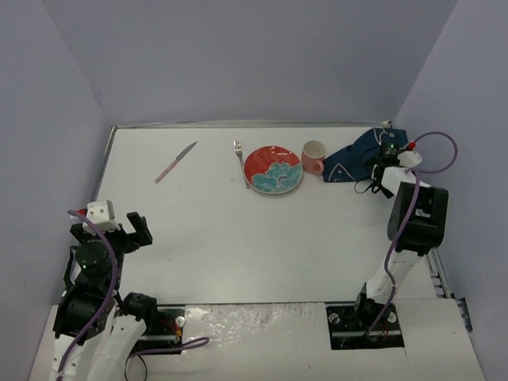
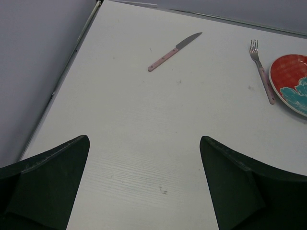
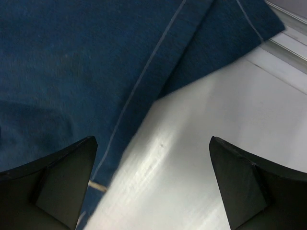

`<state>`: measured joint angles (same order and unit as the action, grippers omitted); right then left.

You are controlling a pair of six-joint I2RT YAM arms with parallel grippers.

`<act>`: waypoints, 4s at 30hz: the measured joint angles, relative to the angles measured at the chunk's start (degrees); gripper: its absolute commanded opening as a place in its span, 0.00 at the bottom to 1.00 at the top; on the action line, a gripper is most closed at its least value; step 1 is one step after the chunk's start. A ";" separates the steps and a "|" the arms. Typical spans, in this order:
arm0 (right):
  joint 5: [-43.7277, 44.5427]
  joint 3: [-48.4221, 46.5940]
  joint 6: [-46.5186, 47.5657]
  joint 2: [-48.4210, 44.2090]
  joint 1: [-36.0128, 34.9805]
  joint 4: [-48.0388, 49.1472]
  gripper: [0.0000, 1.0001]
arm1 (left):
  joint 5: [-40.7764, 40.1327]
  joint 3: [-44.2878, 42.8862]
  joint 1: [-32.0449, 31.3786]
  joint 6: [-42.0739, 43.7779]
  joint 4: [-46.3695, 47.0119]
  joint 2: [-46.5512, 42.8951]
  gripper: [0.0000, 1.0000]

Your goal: Set the dinner table for one person

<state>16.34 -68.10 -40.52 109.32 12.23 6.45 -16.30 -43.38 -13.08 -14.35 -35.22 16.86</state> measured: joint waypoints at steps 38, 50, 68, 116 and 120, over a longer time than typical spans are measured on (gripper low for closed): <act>9.62 -10.56 23.29 -21.62 -17.40 8.87 0.00 | 0.71 0.00 0.00 0.10 0.27 1.28 0.97; -16.12 -9.82 26.58 -36.58 -35.06 5.41 0.00 | 4.06 -4.89 0.00 -2.47 -1.18 4.73 0.97; -29.30 7.70 28.06 -24.76 -64.53 5.43 0.69 | 4.92 -12.58 0.00 -4.23 -6.12 7.63 0.97; -19.39 33.03 20.81 -42.57 -46.75 2.73 0.72 | -18.18 -31.65 -30.36 -27.76 -0.73 92.16 0.76; -20.64 33.60 20.38 -42.54 -46.75 4.09 0.72 | -18.40 -31.63 -30.36 -28.41 -0.83 92.52 0.66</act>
<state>-4.30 -34.50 -20.14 66.77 -34.52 10.54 -34.71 -75.00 -43.44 -42.76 -36.05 109.39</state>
